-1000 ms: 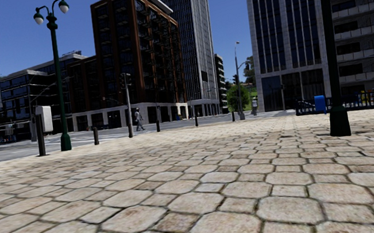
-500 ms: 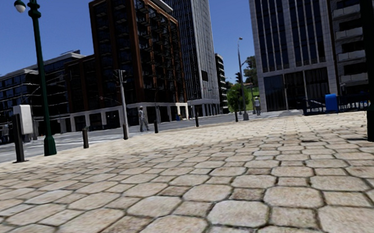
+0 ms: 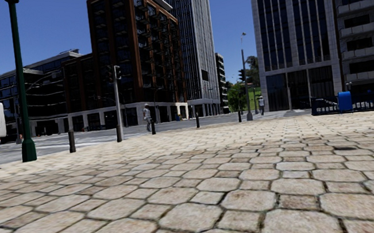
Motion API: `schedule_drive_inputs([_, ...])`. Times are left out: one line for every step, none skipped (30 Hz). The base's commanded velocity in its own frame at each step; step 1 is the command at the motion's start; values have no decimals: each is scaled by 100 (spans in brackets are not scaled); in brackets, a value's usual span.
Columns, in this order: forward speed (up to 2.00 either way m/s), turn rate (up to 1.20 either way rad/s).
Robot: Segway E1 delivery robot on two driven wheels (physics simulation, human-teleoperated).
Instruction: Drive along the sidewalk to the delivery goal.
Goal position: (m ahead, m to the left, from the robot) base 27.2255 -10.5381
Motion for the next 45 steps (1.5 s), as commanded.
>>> schedule_drive_inputs([200,0])
schedule_drive_inputs([200,0])
schedule_drive_inputs([200,0])
schedule_drive_inputs([200,0])
schedule_drive_inputs([200,0])
schedule_drive_inputs([200,0])
schedule_drive_inputs([200,0])
schedule_drive_inputs([200,0])
schedule_drive_inputs([200,0])
schedule_drive_inputs([200,0])
schedule_drive_inputs([200,-1])
schedule_drive_inputs([200,-7])
schedule_drive_inputs([200,-14])
schedule_drive_inputs([200,-24])
schedule_drive_inputs([200,-30])
schedule_drive_inputs([200,-30])
schedule_drive_inputs([200,-33])
schedule_drive_inputs([200,-37])
schedule_drive_inputs([200,-40])
schedule_drive_inputs([200,-41])
schedule_drive_inputs([200,-42])
schedule_drive_inputs([200,-43])
schedule_drive_inputs([200,-43])
schedule_drive_inputs([200,-43])
schedule_drive_inputs([200,-43])
schedule_drive_inputs([200,-43])
schedule_drive_inputs([200,-43])
schedule_drive_inputs([200,-43])
schedule_drive_inputs([200,-43])
schedule_drive_inputs([200,-43])
schedule_drive_inputs([200,-43])
schedule_drive_inputs([200,-43])
schedule_drive_inputs([200,-23])
schedule_drive_inputs([200,-8])
schedule_drive_inputs([200,-3])
schedule_drive_inputs([200,-2])
schedule_drive_inputs([200,-2])
schedule_drive_inputs([200,-2])
schedule_drive_inputs([200,-1])
schedule_drive_inputs([200,-1])
schedule_drive_inputs([200,-1])
schedule_drive_inputs([200,-1])
schedule_drive_inputs([200,-1])
schedule_drive_inputs([200,-1])
schedule_drive_inputs([200,-2])
